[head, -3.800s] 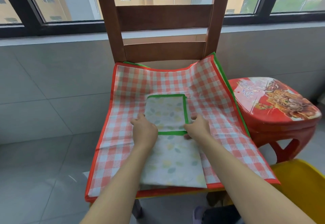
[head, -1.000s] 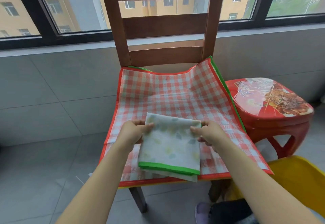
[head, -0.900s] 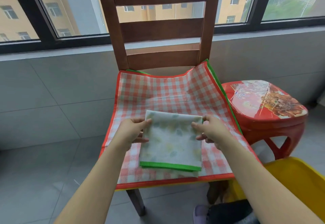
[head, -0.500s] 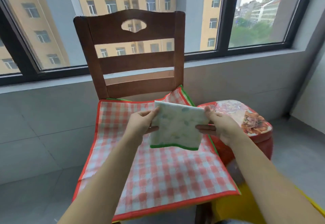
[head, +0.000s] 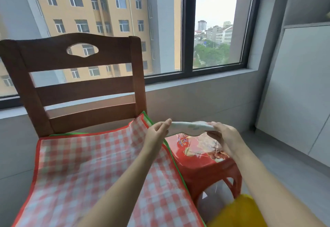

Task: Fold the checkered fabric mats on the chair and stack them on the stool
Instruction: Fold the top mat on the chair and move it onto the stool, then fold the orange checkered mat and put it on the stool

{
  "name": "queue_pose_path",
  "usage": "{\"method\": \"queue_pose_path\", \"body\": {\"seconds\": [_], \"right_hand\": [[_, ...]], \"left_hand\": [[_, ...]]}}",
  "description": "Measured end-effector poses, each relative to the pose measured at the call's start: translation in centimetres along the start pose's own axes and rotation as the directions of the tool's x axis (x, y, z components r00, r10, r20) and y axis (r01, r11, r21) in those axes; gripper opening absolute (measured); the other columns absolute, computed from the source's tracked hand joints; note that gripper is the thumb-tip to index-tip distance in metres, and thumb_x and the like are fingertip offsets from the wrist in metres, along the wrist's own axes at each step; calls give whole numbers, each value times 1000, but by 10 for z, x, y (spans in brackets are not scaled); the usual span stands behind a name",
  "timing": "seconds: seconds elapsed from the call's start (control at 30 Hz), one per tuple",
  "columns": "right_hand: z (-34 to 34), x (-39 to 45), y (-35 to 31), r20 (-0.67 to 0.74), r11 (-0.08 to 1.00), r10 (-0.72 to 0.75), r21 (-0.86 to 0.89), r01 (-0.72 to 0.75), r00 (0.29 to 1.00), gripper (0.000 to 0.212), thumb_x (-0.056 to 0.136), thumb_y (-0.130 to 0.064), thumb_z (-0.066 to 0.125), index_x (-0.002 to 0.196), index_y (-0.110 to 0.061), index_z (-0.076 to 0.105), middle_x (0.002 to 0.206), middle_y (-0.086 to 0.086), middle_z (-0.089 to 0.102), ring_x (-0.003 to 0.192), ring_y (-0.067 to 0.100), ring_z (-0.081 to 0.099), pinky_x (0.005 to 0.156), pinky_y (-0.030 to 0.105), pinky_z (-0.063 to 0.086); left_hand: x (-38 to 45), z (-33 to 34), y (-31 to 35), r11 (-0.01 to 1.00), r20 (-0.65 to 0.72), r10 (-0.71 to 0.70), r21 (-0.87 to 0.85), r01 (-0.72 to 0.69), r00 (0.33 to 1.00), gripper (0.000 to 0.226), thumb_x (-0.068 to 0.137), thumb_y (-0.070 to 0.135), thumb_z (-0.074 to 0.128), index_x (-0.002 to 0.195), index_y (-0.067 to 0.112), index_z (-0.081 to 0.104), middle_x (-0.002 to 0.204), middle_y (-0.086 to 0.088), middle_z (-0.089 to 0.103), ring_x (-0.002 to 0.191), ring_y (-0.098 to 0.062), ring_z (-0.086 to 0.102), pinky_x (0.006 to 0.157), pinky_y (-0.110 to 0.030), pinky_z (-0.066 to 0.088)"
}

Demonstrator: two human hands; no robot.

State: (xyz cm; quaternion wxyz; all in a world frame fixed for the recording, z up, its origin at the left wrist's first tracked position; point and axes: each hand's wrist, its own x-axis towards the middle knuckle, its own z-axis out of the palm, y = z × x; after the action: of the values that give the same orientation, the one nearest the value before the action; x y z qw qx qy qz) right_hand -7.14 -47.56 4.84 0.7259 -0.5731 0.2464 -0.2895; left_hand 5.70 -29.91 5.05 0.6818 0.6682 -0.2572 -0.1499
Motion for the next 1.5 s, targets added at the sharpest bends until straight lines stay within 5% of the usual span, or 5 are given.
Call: {"method": "queue_pose_path", "body": {"seconds": [0.2, 0.5, 0.9, 1.23, 1.5], "right_hand": [[-41, 27, 50, -100, 980, 23, -193, -42, 995, 28, 85, 3, 47, 97, -9, 69, 96, 7, 63, 74, 15, 53, 68, 25, 44], [-61, 49, 94, 18, 688, -71, -723, 62, 997, 39, 87, 0, 55, 125, -5, 58, 130, 3, 56, 122, 13, 48, 93, 8, 28], [-41, 53, 118, -12, 37, -25, -999, -11, 1000, 47, 99, -43, 21, 145, -39, 24, 158, -7, 12, 145, 25, 6, 117, 47, -2], [-7, 19, 107, 93, 156, -198, -980, 125, 976, 44, 100, -38, 26, 142, -32, 34, 156, 0, 21, 146, 19, 4, 117, 42, -2], [60, -73, 95, 324, 495, -128, -798, 343, 937, 34, 95, -26, 48, 127, -19, 56, 129, -3, 60, 122, 15, 52, 99, 28, 40]], "left_hand": [[0, 38, -54, 979, 130, 23, 197, -48, 991, 43, 72, 35, 50, 106, 16, 68, 108, 6, 63, 100, 0, 58, 76, -7, 40], [-1, 61, -125, 757, 324, -47, 629, -178, 945, 50, 97, 27, 43, 146, 18, 33, 158, 1, 11, 147, -10, -3, 112, -20, 1], [7, 68, -131, 452, 340, -228, 867, -210, 912, 52, 100, 40, 14, 151, 32, 8, 159, 6, -10, 145, -13, -18, 115, -51, -13], [-10, 48, -99, 726, 217, -58, 679, -108, 975, 49, 100, 39, 28, 148, 30, 22, 160, 3, 2, 147, -13, -3, 119, -48, 1], [-99, -33, -52, 819, 212, -95, 572, -45, 973, 33, 99, 27, 39, 125, 15, 57, 124, 0, 61, 107, -8, 55, 89, -20, 41]]}}
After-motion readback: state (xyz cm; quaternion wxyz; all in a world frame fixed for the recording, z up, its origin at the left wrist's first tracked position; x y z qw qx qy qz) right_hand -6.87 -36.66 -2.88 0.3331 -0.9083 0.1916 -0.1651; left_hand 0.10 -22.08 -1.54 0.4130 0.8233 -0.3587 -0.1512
